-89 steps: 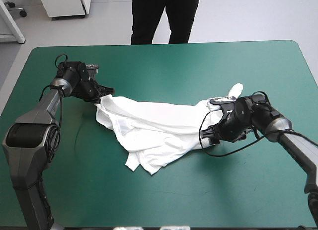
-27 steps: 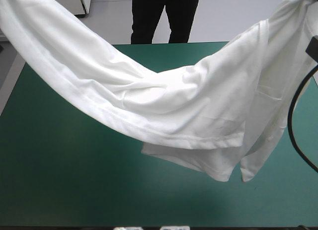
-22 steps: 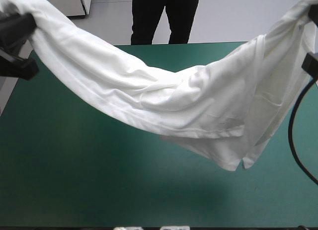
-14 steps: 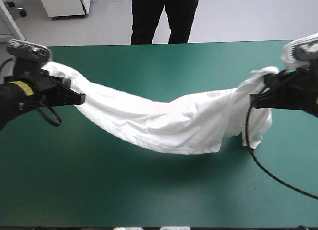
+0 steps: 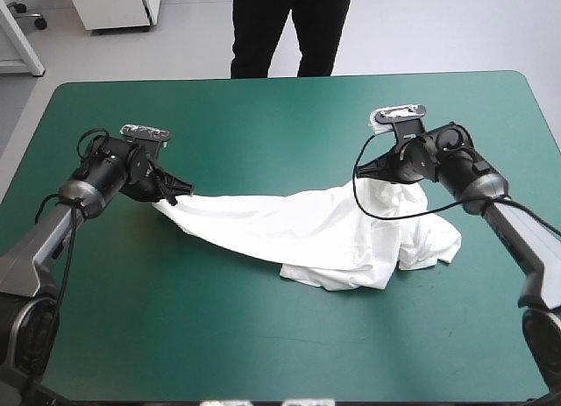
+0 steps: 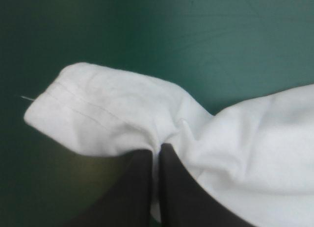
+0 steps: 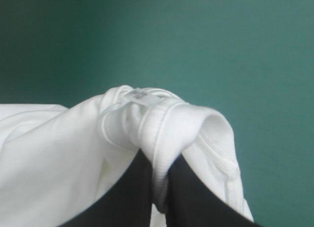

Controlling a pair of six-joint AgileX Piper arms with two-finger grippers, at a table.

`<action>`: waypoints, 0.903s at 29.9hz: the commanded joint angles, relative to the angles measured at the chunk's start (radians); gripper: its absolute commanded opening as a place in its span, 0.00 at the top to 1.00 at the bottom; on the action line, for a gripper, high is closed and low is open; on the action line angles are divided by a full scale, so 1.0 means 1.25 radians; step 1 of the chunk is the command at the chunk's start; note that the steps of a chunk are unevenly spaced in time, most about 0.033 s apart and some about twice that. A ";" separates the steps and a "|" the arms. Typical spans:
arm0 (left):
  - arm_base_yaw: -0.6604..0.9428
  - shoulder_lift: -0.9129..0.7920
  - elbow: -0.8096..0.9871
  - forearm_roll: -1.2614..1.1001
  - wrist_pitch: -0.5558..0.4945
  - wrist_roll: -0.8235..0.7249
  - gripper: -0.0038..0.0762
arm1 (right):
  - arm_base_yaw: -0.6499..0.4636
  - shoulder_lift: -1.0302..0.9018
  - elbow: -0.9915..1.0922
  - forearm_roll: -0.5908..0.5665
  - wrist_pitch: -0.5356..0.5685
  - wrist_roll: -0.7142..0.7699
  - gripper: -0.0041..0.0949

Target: Fold the cloth

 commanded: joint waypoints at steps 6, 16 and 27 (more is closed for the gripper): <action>0.033 0.026 -0.021 0.017 -0.090 -0.022 0.94 | -0.068 0.069 -0.071 -0.007 -0.041 0.013 0.93; 0.031 0.027 -0.085 -0.033 0.017 0.057 0.17 | -0.081 0.087 -0.165 0.101 0.094 -0.074 0.38; 0.031 -0.153 -0.202 0.012 0.146 0.077 0.21 | -0.081 -0.094 -0.236 0.096 0.263 -0.097 0.40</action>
